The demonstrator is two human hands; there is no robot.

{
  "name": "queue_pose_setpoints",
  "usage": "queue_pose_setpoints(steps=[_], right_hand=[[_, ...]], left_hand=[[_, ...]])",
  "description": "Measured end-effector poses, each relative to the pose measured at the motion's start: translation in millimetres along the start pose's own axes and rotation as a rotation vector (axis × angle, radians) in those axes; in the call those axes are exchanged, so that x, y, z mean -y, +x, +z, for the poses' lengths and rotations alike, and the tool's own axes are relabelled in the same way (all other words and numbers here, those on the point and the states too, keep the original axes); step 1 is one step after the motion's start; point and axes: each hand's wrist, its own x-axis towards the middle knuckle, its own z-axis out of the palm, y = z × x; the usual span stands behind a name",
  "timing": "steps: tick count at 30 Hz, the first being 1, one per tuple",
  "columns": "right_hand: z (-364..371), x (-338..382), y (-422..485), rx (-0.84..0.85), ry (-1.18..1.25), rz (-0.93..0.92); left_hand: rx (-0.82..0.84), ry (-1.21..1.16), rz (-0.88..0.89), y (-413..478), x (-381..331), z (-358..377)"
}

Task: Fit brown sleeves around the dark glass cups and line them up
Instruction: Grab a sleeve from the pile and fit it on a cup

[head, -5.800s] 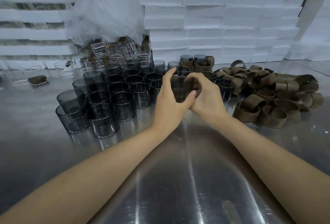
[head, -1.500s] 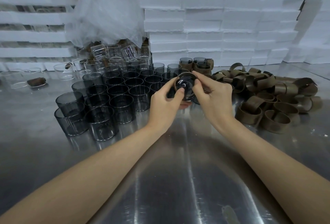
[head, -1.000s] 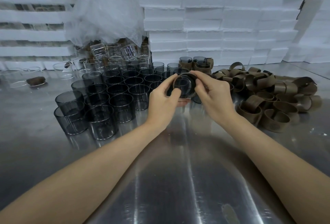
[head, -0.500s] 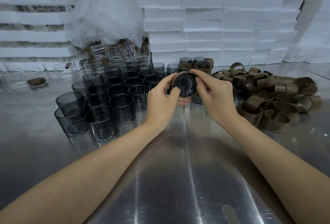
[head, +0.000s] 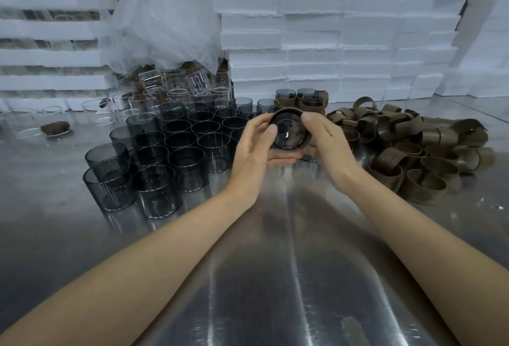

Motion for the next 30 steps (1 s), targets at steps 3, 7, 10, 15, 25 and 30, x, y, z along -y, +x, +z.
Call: queue_pose_setpoints(steps=[3, 7, 10, 15, 25, 30], right_hand=[[0.8, -3.3, -1.1, -0.013, 0.187, 0.090], [0.5, -7.9, -1.7, 0.037, 0.333, 0.153], [3.3, -7.7, -2.7, 0.088, 0.391, 0.238], [4.0, -6.7, -1.9, 0.120, 0.469, 0.292], [7.4, -7.6, 2.1, 0.048, 0.879, 0.454], [6.8, -8.5, 3.4, 0.074, 0.886, 0.434]], left_hand=[[0.048, -0.075, -0.182, 4.3, 1.6, -1.8], [0.037, -0.034, -0.253, 6.6, 2.2, -0.8], [0.033, 0.088, -0.311, 8.5, 1.0, -6.4], [0.066, 0.052, -0.364, 11.5, -4.6, -11.4], [0.038, -0.181, -0.396, 12.0, -4.5, -8.1], [0.044, -0.252, -0.362, 13.7, -1.4, -9.5]])
